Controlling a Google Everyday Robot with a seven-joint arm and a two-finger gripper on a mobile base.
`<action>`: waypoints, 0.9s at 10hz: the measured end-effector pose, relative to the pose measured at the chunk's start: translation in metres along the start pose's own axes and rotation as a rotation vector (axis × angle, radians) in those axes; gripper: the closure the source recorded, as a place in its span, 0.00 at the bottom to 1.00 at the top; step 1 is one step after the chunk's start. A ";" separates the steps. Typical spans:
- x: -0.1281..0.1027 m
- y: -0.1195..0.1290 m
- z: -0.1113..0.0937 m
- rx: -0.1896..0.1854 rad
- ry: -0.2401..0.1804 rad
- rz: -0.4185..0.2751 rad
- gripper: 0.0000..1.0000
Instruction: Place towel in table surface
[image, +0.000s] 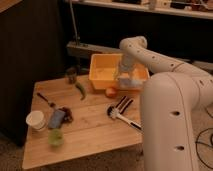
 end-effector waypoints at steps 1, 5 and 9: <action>0.000 0.001 0.001 0.006 0.003 -0.004 0.40; -0.001 0.006 0.003 0.031 0.015 -0.021 0.82; -0.004 0.010 -0.003 0.041 0.017 -0.023 1.00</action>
